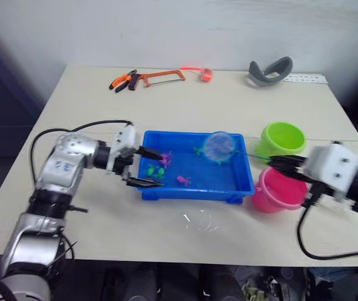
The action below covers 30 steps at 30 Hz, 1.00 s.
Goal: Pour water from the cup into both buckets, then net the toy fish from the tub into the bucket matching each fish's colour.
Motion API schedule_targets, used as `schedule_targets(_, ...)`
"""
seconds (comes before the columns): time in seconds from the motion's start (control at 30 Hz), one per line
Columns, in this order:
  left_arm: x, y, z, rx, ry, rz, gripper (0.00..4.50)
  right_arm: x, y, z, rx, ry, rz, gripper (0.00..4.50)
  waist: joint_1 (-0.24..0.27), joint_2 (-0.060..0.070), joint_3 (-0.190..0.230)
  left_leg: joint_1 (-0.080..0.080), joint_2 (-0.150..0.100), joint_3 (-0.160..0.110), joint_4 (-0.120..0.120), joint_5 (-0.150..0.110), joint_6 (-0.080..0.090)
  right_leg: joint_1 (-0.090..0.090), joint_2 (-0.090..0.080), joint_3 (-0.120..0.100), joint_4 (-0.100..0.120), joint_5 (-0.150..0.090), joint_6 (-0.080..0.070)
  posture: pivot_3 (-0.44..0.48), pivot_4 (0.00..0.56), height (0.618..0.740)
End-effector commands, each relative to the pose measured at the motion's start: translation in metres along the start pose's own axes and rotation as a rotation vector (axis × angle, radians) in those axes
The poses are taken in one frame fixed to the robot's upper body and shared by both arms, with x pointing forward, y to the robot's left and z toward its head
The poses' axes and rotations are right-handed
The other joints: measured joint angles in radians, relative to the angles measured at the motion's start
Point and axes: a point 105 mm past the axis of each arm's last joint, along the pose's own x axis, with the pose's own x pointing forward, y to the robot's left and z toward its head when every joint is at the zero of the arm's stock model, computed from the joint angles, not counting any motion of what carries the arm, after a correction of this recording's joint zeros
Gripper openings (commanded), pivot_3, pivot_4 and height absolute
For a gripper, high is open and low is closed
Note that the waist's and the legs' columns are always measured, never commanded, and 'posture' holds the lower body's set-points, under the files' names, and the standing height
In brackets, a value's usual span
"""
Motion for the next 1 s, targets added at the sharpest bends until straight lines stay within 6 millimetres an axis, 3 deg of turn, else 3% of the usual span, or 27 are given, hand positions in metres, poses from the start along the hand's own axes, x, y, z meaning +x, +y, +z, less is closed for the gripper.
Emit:
schedule_targets(0.03,-0.014,-0.003,0.008,0.036,0.006,0.058,4.48,0.026,0.001,-0.011,-0.060,0.015,0.056,0.00,-0.001,0.000,0.000,0.000,0.000,0.000,0.000,0.000,0.000,0.000,0.000,-0.001,0.000,0.000,0.000,0.000,0.150,0.740)
schedule_targets(0.23,-0.024,-0.008,0.001,0.016,0.039,0.140,4.48,0.064,0.001,-0.028,-0.194,0.024,0.120,0.00,-0.005,0.000,0.000,0.000,0.000,0.004,0.001,-0.001,0.001,-0.001,0.001,-0.002,0.002,0.001,0.001,0.000,0.150,0.740)
schedule_targets(0.5,-0.028,-0.009,-0.001,0.007,0.048,0.182,4.48,0.083,0.016,-0.034,-0.283,-0.014,0.192,0.00,-0.004,0.000,0.000,0.000,0.001,0.004,0.000,0.000,0.000,-0.001,0.002,-0.002,0.003,0.001,0.001,0.000,0.150,0.740)
schedule_targets(0.67,-0.030,-0.010,0.000,0.002,0.048,0.188,4.48,0.086,0.032,-0.024,-0.195,-0.079,0.238,0.00,-0.004,0.000,0.000,0.000,0.001,0.004,0.000,0.000,0.000,-0.001,0.003,-0.002,0.003,0.001,0.001,0.000,0.150,0.740)
schedule_targets(1.0,-0.022,-0.001,0.010,-0.024,-0.031,0.167,4.48,0.066,0.034,-0.012,0.252,-0.130,0.187,0.00,0.001,0.000,0.000,0.000,0.001,0.003,0.000,0.000,0.000,-0.001,0.002,-0.002,0.004,0.001,0.001,0.000,0.150,0.740)
